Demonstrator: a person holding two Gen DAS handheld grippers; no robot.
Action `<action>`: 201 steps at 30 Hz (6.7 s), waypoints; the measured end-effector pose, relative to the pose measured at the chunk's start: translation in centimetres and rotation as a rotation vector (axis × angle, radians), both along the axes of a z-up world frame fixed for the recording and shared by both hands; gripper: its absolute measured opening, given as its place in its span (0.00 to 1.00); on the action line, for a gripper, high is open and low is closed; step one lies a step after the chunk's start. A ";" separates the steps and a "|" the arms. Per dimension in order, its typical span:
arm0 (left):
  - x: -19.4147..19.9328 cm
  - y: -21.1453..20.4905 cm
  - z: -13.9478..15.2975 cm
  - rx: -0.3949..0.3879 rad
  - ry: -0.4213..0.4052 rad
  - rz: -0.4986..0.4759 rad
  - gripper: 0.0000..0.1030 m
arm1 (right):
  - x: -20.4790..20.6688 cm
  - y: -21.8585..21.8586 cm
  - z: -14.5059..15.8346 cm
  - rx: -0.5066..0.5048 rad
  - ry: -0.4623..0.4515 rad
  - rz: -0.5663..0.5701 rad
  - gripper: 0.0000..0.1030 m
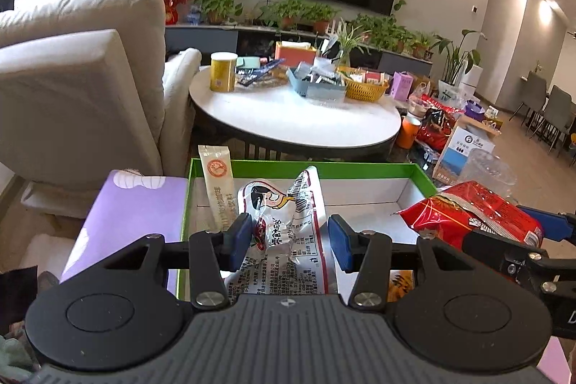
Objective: Organize snacks
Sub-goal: 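Carry both bags over the green box and open both tools, then move both tools back to the pile and grasp the pink-clear packet with right tool, then grasp the red candy packet with left tool while right tool carries packet into box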
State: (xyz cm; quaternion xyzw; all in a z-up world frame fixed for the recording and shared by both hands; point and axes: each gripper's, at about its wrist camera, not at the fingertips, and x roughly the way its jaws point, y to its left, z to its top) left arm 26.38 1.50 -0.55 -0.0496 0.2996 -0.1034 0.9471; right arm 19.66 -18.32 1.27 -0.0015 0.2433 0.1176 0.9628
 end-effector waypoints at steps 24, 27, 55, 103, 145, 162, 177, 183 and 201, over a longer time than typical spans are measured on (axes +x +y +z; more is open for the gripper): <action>2.3 -0.7 -1.9 0.049 0.079 -0.012 0.55 | 2.3 0.3 -2.0 0.034 0.008 -0.070 0.64; 2.0 -0.6 -1.3 0.049 0.072 -0.009 0.56 | 1.7 0.2 -1.7 0.043 -0.001 -0.079 0.64; -10.8 5.3 -2.4 0.008 0.123 -0.013 0.58 | -8.7 -1.1 1.9 0.070 -0.092 -0.141 0.64; -14.8 5.1 -6.7 0.098 0.171 -0.145 0.26 | -9.2 3.5 -7.2 -0.079 0.194 -0.105 0.64; -14.1 4.4 -0.1 -0.017 -0.021 -0.105 0.20 | -10.6 1.4 0.8 0.024 -0.050 -0.071 0.60; -7.1 1.6 1.6 -0.045 -0.084 -0.074 0.20 | -5.7 1.6 2.5 0.012 -0.133 -0.084 0.60; -2.7 2.1 -0.1 -0.032 -0.042 -0.060 0.20 | -1.4 1.9 0.7 0.024 -0.075 -0.103 0.60; -1.6 1.6 -1.1 -0.019 -0.011 -0.070 0.20 | -0.2 2.1 -0.4 0.024 -0.037 -0.109 0.60; -2.4 2.7 -2.2 0.001 0.084 -0.017 0.43 | -0.5 1.1 -1.2 0.063 0.025 -0.166 0.66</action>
